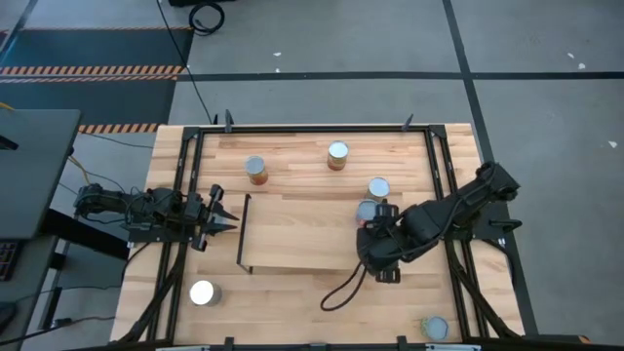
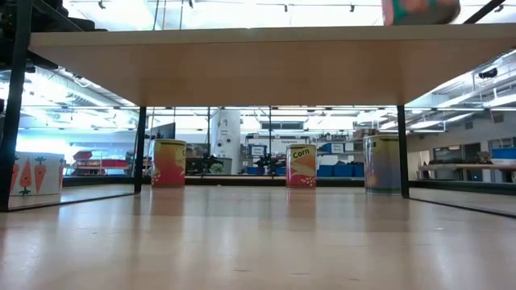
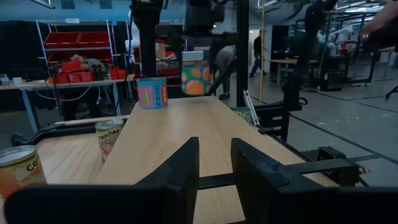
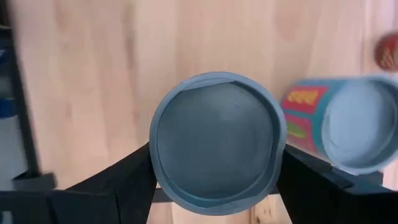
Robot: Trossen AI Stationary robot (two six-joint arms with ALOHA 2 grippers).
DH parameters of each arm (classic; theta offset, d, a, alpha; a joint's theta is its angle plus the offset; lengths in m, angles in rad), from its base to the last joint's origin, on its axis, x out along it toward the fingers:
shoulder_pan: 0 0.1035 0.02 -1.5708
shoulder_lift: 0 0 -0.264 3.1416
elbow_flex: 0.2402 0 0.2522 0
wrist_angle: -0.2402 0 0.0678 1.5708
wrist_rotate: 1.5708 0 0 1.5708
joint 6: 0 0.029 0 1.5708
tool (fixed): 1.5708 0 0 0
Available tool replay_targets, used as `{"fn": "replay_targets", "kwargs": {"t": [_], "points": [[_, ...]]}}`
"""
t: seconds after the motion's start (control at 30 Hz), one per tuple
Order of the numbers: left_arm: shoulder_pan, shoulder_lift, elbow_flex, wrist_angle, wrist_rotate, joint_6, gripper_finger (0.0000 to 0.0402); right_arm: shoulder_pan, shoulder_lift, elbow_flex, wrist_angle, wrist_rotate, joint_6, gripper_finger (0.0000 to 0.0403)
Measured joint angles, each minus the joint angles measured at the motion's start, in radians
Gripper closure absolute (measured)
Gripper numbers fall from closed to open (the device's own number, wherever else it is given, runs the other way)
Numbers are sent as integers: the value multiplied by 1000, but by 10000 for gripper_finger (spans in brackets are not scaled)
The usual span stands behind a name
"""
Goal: Pick and place cans onto a shelf
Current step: Put the small canned oranges on the shelf, then adjust the small cans on the shelf
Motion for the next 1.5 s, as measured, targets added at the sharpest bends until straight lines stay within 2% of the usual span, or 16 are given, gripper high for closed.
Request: {"fn": "replay_targets", "kwargs": {"t": [0.2,0.33,0.47,0.63,0.8,0.87,0.93,1.03,1.17,1.5], "points": [[0,0,0,0,0,0,303,-5,-71,-131,165,5,36,94],[0,0,0,-1,0,0,303,-10,-74,-155,168,4,42,79],[0,0,0,-1,0,0,303,-12,-74,-145,163,-15,16,67],[0,0,0,-1,0,0,303,-26,-81,-70,171,-46,-15,60],[0,0,0,-1,0,0,303,-51,-87,-22,93,54,-63,64],[0,0,0,-1,0,0,303,-81,-89,-22,62,63,-87,70],[0,0,0,-1,0,0,303,-112,-89,-34,69,41,-120,78],[0,0,0,-1,0,0,303,-153,-89,-72,117,-48,-176,86],[0,0,0,0,0,0,303,-181,-88,-108,131,-118,-217,83],[0,0,0,-1,0,0,303,-216,-89,-111,135,-132,-247,45]]}}
